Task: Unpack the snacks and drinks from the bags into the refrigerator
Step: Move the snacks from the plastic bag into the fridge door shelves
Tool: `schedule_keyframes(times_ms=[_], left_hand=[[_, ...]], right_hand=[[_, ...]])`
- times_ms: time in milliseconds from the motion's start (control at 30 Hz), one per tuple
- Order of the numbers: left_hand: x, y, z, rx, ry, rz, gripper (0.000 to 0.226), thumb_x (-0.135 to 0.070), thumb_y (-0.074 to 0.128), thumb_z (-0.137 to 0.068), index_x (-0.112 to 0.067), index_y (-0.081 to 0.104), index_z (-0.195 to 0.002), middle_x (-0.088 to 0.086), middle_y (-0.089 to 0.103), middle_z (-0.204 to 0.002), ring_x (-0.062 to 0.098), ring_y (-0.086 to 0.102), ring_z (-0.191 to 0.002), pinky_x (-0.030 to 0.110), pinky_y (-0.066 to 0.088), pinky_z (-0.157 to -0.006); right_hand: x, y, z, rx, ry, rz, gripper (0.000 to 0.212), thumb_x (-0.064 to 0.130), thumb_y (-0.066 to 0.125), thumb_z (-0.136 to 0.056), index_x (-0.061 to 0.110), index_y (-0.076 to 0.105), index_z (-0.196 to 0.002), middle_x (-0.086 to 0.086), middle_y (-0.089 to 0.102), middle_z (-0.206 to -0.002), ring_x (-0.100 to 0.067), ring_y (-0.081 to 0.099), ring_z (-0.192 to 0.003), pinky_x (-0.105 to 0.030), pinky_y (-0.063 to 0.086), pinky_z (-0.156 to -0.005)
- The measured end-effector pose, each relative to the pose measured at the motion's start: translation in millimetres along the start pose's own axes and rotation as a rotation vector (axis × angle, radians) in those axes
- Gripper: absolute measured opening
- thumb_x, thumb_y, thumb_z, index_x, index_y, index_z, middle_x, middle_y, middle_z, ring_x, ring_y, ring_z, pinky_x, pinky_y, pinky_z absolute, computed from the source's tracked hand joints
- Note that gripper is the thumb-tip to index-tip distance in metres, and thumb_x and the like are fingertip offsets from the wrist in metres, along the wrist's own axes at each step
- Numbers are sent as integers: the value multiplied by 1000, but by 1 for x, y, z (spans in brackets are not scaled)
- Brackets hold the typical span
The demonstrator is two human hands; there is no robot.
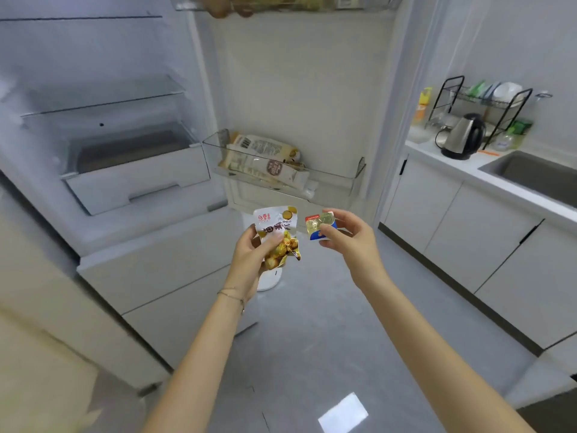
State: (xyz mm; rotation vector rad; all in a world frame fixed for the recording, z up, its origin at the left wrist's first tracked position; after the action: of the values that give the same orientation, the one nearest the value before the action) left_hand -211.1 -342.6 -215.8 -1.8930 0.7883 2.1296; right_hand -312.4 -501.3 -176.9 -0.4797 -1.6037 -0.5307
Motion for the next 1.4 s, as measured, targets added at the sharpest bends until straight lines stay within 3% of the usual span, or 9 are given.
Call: schedule_keyframes(times_ms=[233,367,600,733,833,933,1067,1233,1400], left_hand=[[-56,-17,-43,-68,107,-20,31,-17,69,-87,-18,61,-118,2,73,-107,18,71,-92,27,56,-66],[-89,-17,-71,-68,181,-26,26,-16,67,-89,-22,62,-114,-2,73,-107,18,71,-97,28,58,-75],[-126,-32,-113,-40,270,-117,37,-25,72,-78,-20,64,-114,2,73,-109,25,69,-102,39,56,-85],[-150,-38,-143,-14,341,-190,35,-24,72,-76,-22,61,-109,0,74,-103,21,70,-94,37,56,-77],[-166,-40,-171,43,377,-212,25,-12,69,-84,-18,60,-106,3,74,-101,18,72,-89,26,57,-68],[-175,-43,-201,123,387,-295,22,-7,68,-85,-9,61,-106,6,74,-100,19,71,-88,26,57,-72],[-177,-43,-243,364,341,-465,21,-6,69,-85,-11,65,-106,2,73,-103,17,70,-93,28,57,-82],[-181,-36,-277,599,354,-758,23,-13,72,-85,-19,69,-107,-4,72,-101,14,69,-92,28,57,-83],[-168,-39,-297,720,311,-929,25,-27,73,-85,-32,63,-108,-5,67,-101,14,65,-94,25,53,-81]], right_hand=[[44,45,-53,110,-148,7,22,5,66,-87,14,67,-107,-7,71,-98,-17,71,-86,-25,58,-71],[69,66,-91,162,-221,-8,20,0,65,-86,14,66,-100,-5,72,-93,-18,71,-85,-26,57,-71],[84,71,-148,100,-230,25,20,4,68,-83,20,63,-94,0,72,-91,-14,70,-86,-31,58,-72],[84,77,-174,68,-229,91,19,4,70,-83,18,62,-93,1,73,-88,-13,71,-83,-29,56,-68],[83,84,-194,19,-218,149,19,7,72,-83,21,63,-92,4,73,-88,-10,70,-83,-27,54,-67],[82,92,-210,-18,-219,207,21,11,74,-81,26,62,-88,2,72,-88,-15,69,-84,-32,57,-70],[78,94,-217,-120,-249,348,21,12,74,-80,28,62,-88,9,69,-89,-1,64,-78,-13,48,-63],[65,91,-220,-180,-153,523,22,12,75,-79,27,61,-85,6,70,-89,-1,61,-72,-6,43,-56],[49,105,-220,-151,-11,604,23,14,78,-77,27,62,-87,4,70,-88,-13,66,-81,-26,53,-73]])
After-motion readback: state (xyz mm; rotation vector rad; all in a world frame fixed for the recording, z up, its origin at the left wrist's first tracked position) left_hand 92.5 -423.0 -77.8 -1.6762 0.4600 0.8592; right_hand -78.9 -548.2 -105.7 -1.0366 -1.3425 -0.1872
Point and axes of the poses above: each hand's wrist, its own z-axis away from the middle knuckle, its own y-axis out of the palm, x = y × z, the point moved 7 cm from there along -z, towards the middle knuckle
